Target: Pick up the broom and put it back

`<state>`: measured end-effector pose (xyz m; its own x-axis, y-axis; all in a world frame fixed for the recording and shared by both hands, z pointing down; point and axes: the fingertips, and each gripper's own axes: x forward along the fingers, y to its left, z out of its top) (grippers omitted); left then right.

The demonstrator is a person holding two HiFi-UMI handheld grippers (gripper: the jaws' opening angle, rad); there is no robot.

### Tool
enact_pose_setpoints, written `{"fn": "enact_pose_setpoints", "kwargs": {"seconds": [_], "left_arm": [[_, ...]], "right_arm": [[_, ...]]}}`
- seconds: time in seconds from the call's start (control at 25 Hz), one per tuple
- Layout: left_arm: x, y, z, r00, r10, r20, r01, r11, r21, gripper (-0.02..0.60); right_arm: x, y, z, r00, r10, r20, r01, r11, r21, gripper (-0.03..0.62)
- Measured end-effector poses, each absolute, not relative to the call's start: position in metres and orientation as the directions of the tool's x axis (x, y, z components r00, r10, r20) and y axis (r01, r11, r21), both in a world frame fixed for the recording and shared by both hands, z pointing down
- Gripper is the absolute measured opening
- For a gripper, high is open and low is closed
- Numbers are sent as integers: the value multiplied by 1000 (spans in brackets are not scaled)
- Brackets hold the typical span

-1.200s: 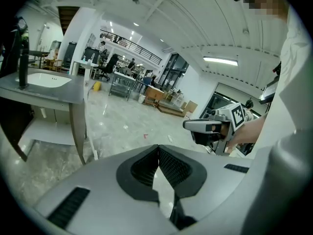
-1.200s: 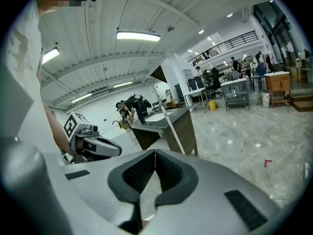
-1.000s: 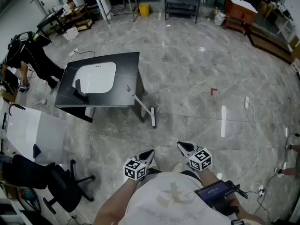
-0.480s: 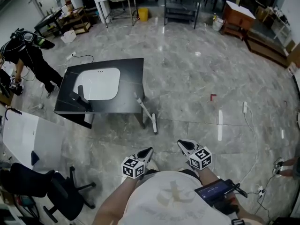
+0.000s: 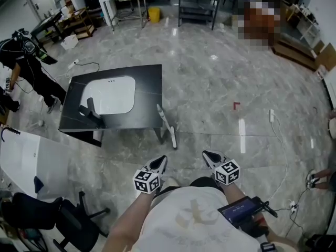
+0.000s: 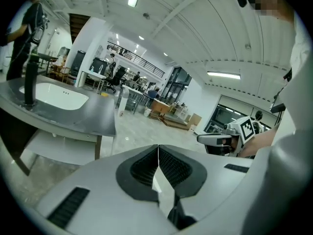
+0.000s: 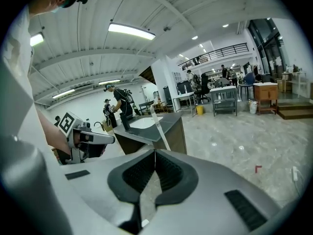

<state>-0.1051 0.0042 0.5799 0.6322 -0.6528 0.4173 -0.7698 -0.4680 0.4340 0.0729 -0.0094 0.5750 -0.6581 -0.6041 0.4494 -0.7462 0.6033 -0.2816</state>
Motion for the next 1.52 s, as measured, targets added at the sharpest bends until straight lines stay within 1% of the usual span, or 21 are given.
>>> {"fn": "enact_pose_setpoints", "kwargs": {"seconds": [0.4,0.68,0.72,0.88,1.0,1.04,1.28,1.52], "left_arm": [[-123,-35,567,565,-720,404,-814,-404,419,14],[-130,-79,550,505,-759,410,-850,-357,387,17],[-131,-86,549,497,-762,415,-856,-352,380,26],[-130,-117,546,459,-775,435,-878,-319,357,98],[-134,-143,547,407,-794,452,-899,-260,353,190],[-136,-152,548,384,-804,455,-907,-235,350,207],[-138,-200,546,251,-857,449,-938,-101,332,212],[-140,-219,553,90,-846,526,-969,49,244,212]], "right_arm": [[65,-30,583,-668,-584,461,-737,605,-302,18],[60,-72,588,-694,-566,445,-714,618,-328,18],[61,-78,588,-698,-566,439,-711,619,-333,18],[71,-96,586,-706,-566,426,-705,620,-345,18],[81,-107,587,-704,-568,426,-707,614,-351,18],[85,-110,589,-702,-569,427,-709,610,-354,18],[104,-125,598,-692,-570,442,-720,585,-373,18],[112,-135,605,-698,-555,453,-714,581,-389,18]]}}
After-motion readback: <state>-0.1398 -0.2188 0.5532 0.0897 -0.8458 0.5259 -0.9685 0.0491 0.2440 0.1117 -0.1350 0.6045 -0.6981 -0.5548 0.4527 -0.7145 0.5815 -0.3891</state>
